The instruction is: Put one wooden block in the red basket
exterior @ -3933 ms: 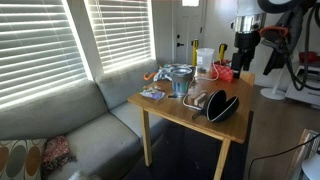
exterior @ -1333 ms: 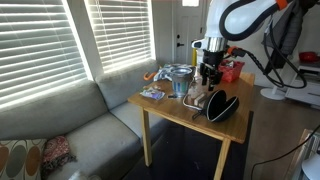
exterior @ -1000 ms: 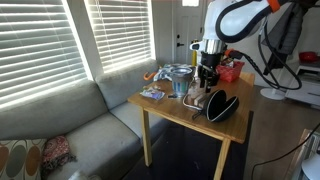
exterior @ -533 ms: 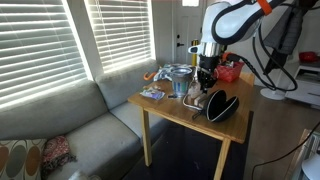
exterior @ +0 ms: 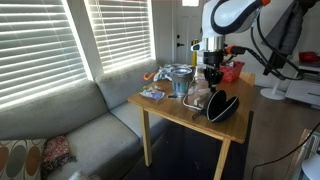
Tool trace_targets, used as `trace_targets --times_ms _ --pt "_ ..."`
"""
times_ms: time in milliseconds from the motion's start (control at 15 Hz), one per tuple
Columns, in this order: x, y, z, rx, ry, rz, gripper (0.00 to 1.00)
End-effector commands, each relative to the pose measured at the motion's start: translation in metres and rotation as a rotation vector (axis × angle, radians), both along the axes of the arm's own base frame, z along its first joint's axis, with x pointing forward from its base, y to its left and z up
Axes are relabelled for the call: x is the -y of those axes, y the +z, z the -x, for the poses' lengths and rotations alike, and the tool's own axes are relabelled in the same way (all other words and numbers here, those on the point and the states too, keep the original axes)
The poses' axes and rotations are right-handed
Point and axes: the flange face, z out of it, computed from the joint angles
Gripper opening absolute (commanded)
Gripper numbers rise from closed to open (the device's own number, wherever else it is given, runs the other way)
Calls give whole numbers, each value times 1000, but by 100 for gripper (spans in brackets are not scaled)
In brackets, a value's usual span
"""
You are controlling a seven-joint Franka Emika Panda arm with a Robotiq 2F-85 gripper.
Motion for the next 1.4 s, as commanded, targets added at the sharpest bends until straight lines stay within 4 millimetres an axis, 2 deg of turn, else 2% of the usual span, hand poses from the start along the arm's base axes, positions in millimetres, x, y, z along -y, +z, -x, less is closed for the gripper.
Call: trace_targets --times_ms 0,467,667,933,1133,1333 --pt "21 46 20 -39 -129 -1 8" --pt "84 131 51 112 -507 55 8" --pt "115 149 58 205 -630 115 8" --pt "152 150 57 298 -793 225 8" --pt "181 135 53 347 -936 285 7" --pt "198 114 49 368 -1063 330 7"
